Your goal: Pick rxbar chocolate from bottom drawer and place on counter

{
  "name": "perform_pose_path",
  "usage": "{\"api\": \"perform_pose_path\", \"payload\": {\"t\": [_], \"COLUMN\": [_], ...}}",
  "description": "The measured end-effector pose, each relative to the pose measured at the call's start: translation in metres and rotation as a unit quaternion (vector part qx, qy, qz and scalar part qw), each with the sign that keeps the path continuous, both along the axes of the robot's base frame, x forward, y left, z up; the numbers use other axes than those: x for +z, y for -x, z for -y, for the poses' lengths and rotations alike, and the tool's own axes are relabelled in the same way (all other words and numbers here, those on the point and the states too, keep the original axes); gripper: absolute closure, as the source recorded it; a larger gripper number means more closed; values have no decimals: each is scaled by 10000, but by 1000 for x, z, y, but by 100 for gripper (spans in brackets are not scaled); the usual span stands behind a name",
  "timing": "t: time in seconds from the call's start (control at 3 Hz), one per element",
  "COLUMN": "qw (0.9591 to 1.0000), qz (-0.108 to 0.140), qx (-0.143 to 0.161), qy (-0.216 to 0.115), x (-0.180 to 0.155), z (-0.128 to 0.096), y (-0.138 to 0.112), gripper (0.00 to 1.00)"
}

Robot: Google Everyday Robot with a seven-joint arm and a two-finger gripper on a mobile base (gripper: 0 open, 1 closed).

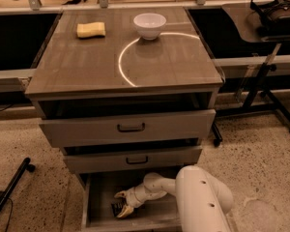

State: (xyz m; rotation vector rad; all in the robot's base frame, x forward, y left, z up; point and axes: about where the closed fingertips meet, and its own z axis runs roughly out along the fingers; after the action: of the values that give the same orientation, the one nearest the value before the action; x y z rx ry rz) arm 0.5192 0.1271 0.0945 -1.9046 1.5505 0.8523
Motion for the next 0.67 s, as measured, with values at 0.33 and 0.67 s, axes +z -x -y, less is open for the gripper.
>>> {"api": "perform_pose_path", "payload": {"t": [0.33,0.67], "qw": [10000,9998], "qz": [47,160], "qx": [34,72], "qy": [-20,-70], "x": [7,16], "z": [2,7], "y": [-1,-3], "gripper": [94,100]}}
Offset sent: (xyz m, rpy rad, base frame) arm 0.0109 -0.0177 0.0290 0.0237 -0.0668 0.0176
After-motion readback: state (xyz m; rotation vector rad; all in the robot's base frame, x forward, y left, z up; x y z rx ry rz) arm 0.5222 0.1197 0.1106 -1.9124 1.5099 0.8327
